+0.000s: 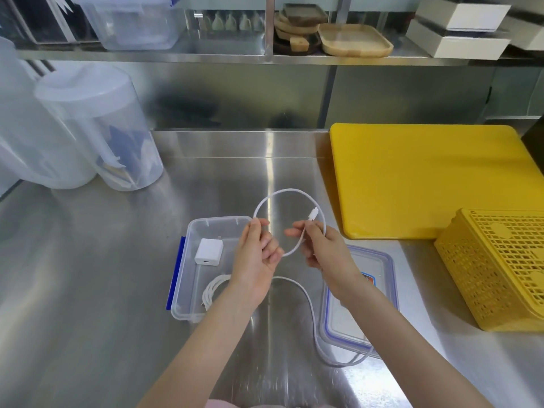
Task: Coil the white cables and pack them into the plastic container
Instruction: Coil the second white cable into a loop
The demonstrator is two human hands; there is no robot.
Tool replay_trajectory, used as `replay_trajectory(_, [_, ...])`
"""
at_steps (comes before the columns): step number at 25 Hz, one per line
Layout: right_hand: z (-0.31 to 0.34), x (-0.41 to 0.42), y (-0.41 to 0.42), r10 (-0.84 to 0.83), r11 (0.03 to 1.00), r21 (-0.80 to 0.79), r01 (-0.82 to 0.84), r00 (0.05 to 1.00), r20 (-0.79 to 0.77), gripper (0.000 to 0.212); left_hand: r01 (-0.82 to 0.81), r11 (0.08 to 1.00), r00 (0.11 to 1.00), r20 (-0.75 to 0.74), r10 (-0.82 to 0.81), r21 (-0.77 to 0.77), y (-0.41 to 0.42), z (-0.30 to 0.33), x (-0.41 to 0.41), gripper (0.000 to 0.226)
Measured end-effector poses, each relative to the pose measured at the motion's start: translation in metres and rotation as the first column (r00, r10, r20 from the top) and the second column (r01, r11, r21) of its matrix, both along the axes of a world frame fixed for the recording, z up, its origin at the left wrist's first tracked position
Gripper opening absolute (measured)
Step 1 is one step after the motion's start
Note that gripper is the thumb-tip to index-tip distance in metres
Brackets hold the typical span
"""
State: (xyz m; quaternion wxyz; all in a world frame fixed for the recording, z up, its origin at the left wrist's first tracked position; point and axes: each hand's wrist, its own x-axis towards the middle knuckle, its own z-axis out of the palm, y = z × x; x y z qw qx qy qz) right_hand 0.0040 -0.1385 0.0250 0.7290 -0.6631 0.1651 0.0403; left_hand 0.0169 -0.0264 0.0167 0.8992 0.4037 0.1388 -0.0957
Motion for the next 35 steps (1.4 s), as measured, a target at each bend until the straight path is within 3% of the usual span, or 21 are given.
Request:
replay_trajectory(2, [0.0, -0.001, -0.003, 0.05, 0.998, 0.035, -0.048, 0.998, -0.046, 0.029, 0.041, 0.997, 0.999, -0.009, -0.04, 0.062, 0.004, 0.001, 0.003, 0.027])
replay_trajectory(5, [0.001, -0.002, -0.016, 0.191, 0.972, -0.12, -0.203, 0.976, -0.101, 0.032, 0.106, 0.932, 0.994, 0.001, -0.113, 0.348, 0.022, 0.002, 0.012, 0.02])
replay_trajectory(8, [0.004, -0.002, -0.023, 0.354, 0.887, -0.258, -0.382, 0.923, -0.149, 0.032, 0.28, 0.739, 0.93, 0.019, -0.368, 0.612, 0.033, 0.005, 0.014, 0.024])
replay_trajectory(11, [0.011, -0.001, -0.023, 0.47, 0.771, -0.379, -0.512, 0.859, -0.204, 0.031, 0.403, 0.498, 0.769, 0.011, -0.639, 0.768, 0.027, 0.009, 0.008, 0.019])
replay_trajectory(13, [0.014, -0.001, -0.024, 0.503, 0.712, -0.436, -0.551, 0.833, -0.232, 0.035, 0.37, 0.393, 0.678, 0.045, -0.734, 0.842, 0.023, 0.009, 0.008, 0.023])
replay_trajectory(15, [0.017, -0.001, -0.029, 0.488, 0.716, -0.44, -0.542, 0.839, -0.24, 0.041, 0.262, 0.285, 0.606, 0.072, -0.792, 0.922, 0.021, 0.006, 0.008, 0.027])
replay_trajectory(17, [0.019, -0.001, -0.033, 0.467, 0.762, -0.39, -0.518, 0.856, -0.223, 0.043, 0.095, 0.192, 0.61, 0.096, -0.786, 0.977, 0.023, 0.006, 0.01, 0.024])
replay_trajectory(19, [0.022, -0.002, -0.035, 0.469, 0.8, -0.319, -0.508, 0.861, -0.197, 0.031, -0.022, 0.218, 0.689, 0.173, -0.704, 0.976, 0.027, 0.005, 0.015, 0.013])
replay_trajectory(22, [0.022, -0.003, -0.038, 0.479, 0.819, -0.289, -0.496, 0.868, -0.132, 0.028, -0.008, 0.355, 0.801, 0.219, -0.558, 0.935, 0.033, 0.006, 0.02, 0.016])
replay_trajectory(26, [0.026, 0.005, -0.039, 0.328, 0.865, -0.419, -0.275, 0.943, 0.058, 0.035, 0.143, 0.45, 0.794, 0.17, -0.584, 0.882, 0.029, 0.009, 0.018, 0.015])
replay_trajectory(29, [0.026, 0.008, -0.041, 0.337, 0.832, -0.513, -0.21, 0.926, 0.168, 0.042, 0.318, 0.472, 0.751, 0.086, -0.655, 0.822, 0.031, 0.012, 0.014, 0.016])
replay_trajectory(31, [0.024, 0.007, -0.041, 0.431, 0.79, -0.551, -0.269, 0.882, 0.188, 0.035, 0.513, 0.573, 0.73, 0.027, -0.683, 0.639, 0.034, 0.014, 0.008, 0.02])
replay_trajectory(33, [0.022, 0.007, -0.04, 0.532, 0.726, -0.592, -0.35, 0.831, 0.162, 0.028, 0.694, 0.648, 0.684, -0.01, -0.729, 0.313, 0.035, 0.018, 0.004, 0.033])
replay_trajectory(35, [0.021, 0.007, -0.04, 0.593, 0.683, -0.606, -0.406, 0.793, 0.137, 0.024, 0.794, 0.599, 0.604, -0.026, -0.796, 0.109, 0.037, 0.02, 0.004, 0.045])
